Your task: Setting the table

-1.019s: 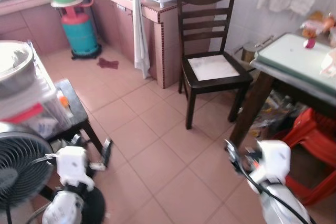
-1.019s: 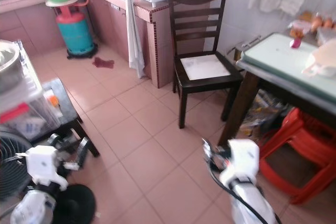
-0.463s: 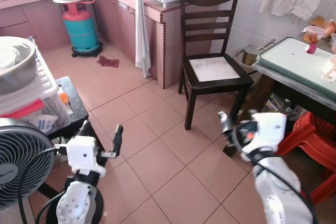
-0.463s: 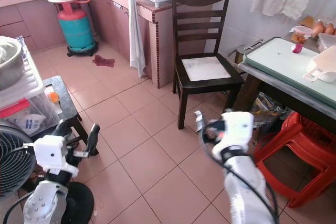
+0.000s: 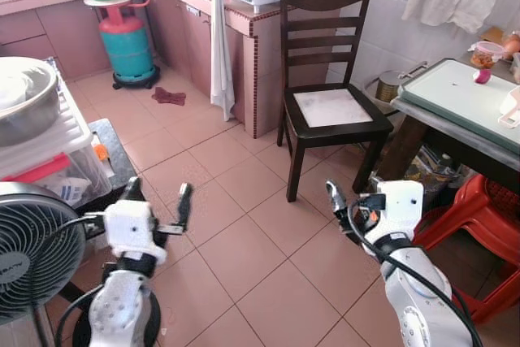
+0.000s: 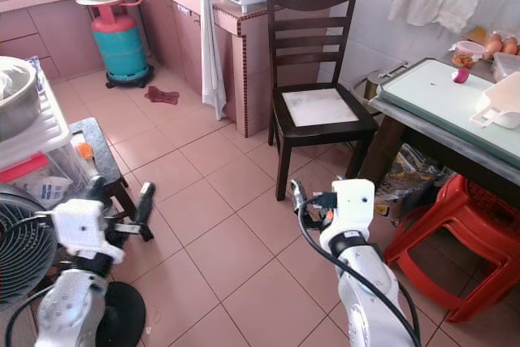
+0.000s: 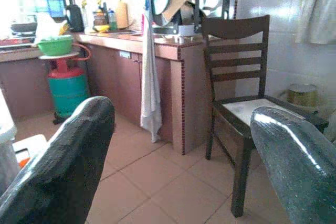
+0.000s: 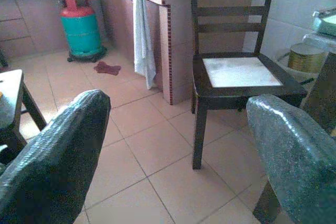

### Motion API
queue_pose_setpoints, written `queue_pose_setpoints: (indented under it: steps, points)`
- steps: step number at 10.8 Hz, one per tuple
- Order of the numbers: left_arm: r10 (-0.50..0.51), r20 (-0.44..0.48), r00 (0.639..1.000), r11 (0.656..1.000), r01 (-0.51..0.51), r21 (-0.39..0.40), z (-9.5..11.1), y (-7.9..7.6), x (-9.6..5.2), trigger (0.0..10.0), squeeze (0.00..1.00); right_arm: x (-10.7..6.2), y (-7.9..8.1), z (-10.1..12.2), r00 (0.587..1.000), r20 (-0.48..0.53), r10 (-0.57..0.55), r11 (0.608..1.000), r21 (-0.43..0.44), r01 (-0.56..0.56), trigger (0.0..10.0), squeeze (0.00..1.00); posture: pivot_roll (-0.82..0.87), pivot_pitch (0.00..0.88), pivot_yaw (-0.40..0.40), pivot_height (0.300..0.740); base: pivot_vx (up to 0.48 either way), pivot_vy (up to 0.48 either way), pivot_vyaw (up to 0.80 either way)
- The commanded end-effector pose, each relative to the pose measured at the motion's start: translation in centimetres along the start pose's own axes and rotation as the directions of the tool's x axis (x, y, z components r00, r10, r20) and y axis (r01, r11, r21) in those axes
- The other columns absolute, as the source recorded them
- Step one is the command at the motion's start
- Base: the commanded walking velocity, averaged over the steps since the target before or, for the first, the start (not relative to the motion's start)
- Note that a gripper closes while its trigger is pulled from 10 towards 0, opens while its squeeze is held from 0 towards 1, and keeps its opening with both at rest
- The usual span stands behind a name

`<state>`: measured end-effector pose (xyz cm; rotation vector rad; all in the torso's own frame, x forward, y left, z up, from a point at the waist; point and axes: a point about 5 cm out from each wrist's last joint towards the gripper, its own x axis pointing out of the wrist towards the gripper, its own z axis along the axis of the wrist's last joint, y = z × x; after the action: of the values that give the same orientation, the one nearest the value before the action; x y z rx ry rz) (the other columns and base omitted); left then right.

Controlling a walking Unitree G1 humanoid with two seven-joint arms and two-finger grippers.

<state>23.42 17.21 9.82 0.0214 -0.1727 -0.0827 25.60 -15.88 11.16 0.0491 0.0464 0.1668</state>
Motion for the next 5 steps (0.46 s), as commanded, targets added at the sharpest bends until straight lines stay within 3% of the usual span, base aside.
queue_pose_setpoints:
  steps: [1, 3, 5]
  points:
    - [-0.009, -0.007, 1.000, 1.000, 0.009, 0.004, 0.25, -0.09, 0.03, 10.0, 0.00, -0.06, -0.35, -0.01, 1.000, -0.004, -0.009, 1.000, 0.000, 0.009, 10.0, 0.00, -0.03, 0.000, 0.012, 0.740, 0.000, 0.000, 0.00]
    - [-0.024, -0.036, 0.999, 1.000, 0.024, 0.000, -0.30, -0.28, -0.31, 10.0, 0.00, 0.01, -0.83, -0.33, 0.999, -0.019, -0.033, 0.999, 0.006, 0.033, 10.0, 0.00, -0.04, 0.000, 0.009, 0.740, 0.000, 0.000, 0.00]
    - [-0.038, -0.043, 0.998, 0.999, 0.038, -0.010, -0.51, -0.49, -0.12, 10.0, 0.00, -0.40, -0.24, -0.07, 1.000, -0.008, -0.022, 1.000, 0.003, 0.022, 10.0, 0.00, -0.07, 0.000, 0.029, 0.740, 0.000, 0.000, 0.00]
